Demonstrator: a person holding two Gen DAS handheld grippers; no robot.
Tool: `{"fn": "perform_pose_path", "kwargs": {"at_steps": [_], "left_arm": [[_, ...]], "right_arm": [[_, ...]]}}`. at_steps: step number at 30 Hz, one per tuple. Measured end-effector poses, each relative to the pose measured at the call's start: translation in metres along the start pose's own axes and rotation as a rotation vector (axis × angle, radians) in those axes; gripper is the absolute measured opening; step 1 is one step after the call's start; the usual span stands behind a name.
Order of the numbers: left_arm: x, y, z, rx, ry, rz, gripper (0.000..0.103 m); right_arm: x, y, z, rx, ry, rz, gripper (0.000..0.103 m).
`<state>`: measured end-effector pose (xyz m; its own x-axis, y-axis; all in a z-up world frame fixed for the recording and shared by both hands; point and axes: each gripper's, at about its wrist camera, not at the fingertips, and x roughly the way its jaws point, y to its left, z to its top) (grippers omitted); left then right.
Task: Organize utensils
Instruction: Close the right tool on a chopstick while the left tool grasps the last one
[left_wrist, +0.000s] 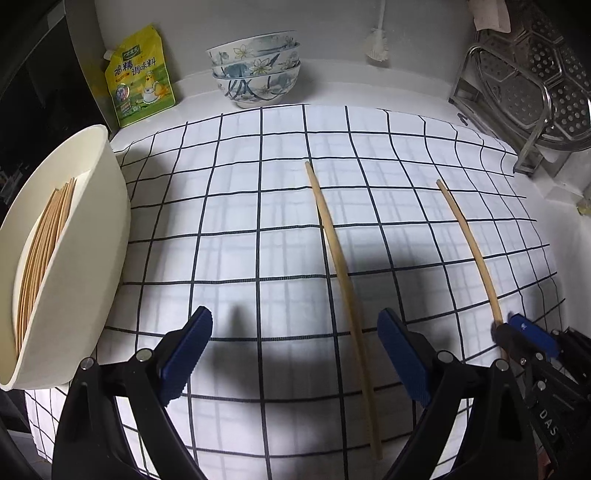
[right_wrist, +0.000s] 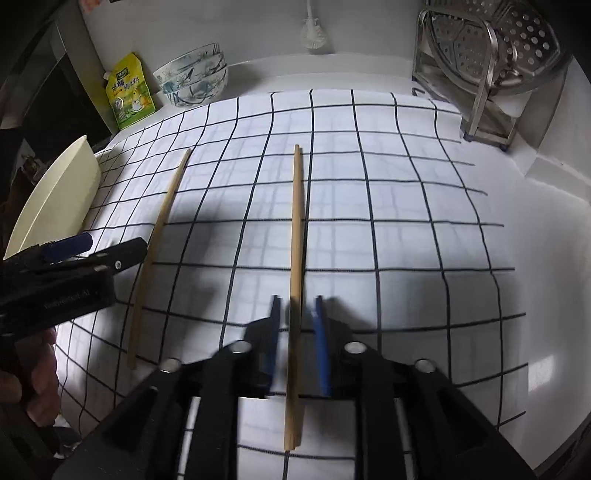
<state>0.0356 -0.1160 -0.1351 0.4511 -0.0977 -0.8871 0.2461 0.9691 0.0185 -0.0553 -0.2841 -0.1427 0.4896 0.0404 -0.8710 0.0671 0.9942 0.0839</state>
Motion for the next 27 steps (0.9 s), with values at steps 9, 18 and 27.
{"fn": "perform_pose_path", "kwargs": {"at_steps": [9, 18, 27], "left_arm": [[0.016, -0.006, 0.002, 0.014, 0.012, 0.077, 0.087], [0.010, -0.021, 0.005, 0.040, 0.014, -0.016, 0.008], [-0.015, -0.004, 0.010, 0.032, 0.008, -0.071, 0.007]], "right_arm": [[0.014, 0.012, 0.007, -0.087, -0.021, -0.044, 0.041], [0.014, 0.020, 0.006, -0.125, -0.031, -0.034, 0.007], [-0.011, 0.017, 0.016, -0.026, -0.044, 0.037, 0.007]]}}
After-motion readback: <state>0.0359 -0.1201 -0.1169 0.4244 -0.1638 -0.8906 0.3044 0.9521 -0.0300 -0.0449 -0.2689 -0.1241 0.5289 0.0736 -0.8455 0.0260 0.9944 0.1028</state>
